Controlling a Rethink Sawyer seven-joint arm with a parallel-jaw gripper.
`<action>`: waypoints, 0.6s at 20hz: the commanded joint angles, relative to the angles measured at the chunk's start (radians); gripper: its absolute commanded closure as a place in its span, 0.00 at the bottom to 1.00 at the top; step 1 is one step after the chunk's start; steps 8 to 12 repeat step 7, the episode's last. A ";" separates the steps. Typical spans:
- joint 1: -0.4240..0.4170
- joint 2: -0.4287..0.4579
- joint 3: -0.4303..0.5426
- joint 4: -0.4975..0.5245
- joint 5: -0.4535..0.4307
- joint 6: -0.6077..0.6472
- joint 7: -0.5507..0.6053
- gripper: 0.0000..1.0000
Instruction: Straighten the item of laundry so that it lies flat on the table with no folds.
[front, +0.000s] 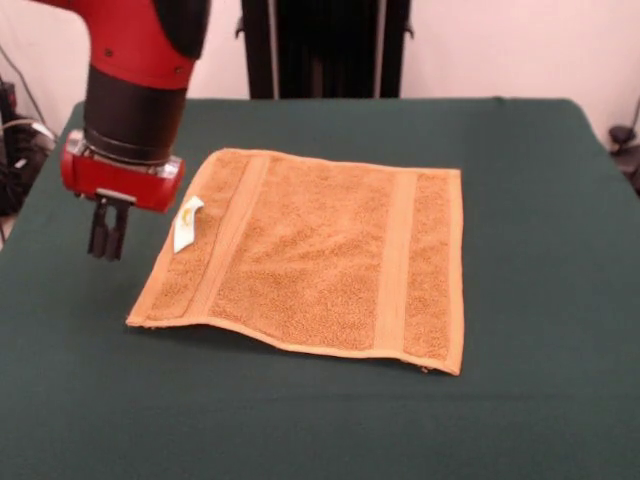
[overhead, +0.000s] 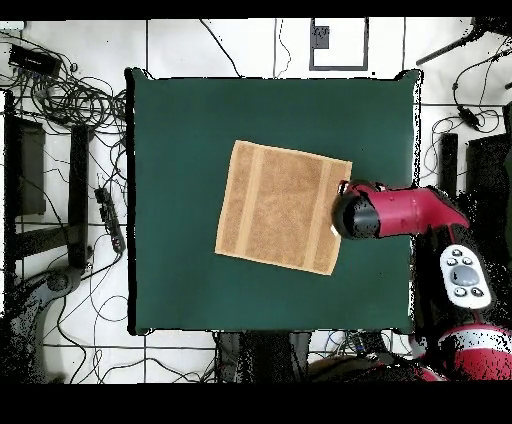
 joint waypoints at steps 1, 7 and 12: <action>-0.009 0.030 0.190 0.151 0.051 -0.053 -0.043 1.00; -0.021 0.015 0.199 0.170 0.050 -0.064 -0.034 1.00; -0.021 0.015 0.199 0.170 0.050 -0.064 -0.034 1.00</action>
